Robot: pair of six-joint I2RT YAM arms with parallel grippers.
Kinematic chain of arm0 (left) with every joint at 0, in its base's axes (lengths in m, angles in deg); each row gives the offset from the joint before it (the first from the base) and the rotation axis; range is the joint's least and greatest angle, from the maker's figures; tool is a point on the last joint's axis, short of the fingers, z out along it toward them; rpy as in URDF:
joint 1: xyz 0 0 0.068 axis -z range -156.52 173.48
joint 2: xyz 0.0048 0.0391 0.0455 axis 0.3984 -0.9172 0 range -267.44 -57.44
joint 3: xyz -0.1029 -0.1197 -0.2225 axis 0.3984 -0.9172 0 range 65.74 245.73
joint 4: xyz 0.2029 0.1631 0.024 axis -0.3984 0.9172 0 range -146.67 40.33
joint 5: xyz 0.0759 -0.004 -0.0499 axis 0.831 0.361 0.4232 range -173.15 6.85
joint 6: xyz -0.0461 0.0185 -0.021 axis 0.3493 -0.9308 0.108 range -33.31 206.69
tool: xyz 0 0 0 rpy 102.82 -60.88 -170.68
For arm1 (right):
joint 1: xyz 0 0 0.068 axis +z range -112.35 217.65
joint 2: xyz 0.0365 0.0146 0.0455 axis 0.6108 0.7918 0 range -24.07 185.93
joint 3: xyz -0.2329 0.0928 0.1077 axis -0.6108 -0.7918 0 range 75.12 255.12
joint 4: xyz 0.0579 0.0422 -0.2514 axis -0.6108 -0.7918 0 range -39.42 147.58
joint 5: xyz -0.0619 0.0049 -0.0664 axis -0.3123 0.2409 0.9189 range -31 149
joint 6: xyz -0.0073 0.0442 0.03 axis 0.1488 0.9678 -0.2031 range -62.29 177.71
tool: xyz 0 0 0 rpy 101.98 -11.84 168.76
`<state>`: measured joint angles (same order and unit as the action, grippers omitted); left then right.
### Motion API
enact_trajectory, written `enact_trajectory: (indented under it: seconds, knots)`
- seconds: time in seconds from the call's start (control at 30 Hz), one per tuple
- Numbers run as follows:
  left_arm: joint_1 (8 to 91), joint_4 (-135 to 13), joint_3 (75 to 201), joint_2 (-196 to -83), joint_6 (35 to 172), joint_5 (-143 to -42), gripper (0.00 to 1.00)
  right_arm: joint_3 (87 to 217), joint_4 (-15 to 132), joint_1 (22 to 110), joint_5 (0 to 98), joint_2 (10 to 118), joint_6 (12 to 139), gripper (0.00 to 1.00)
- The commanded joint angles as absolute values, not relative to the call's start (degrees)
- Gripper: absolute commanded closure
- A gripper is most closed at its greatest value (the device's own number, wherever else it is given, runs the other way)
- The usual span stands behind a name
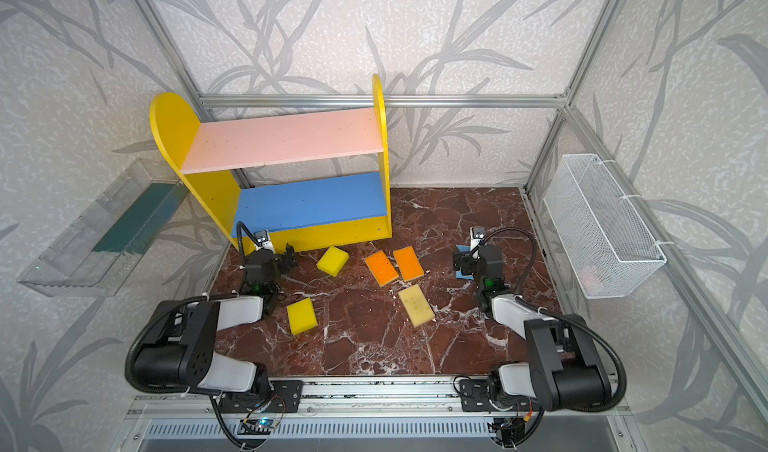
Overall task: Place and organize the cleaning sponges onto the shelf
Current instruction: 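Grasp the yellow sponge block with the right gripper while the left arm approaches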
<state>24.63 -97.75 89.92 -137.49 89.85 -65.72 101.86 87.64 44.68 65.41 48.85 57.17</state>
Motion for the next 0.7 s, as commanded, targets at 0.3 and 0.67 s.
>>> enact_trajectory:
  seconds: [0.3,0.67]
  knots:
    - [33.40,-47.29,104.45,-112.26,103.49,-67.50,0.01,107.43,61.24,47.32,49.81,24.04,71.81,0.00]
    - [47.71,-22.09,103.37,-102.02,130.41,-51.50,0.03,116.43,51.43,70.61,43.27,36.98,75.44,0.14]
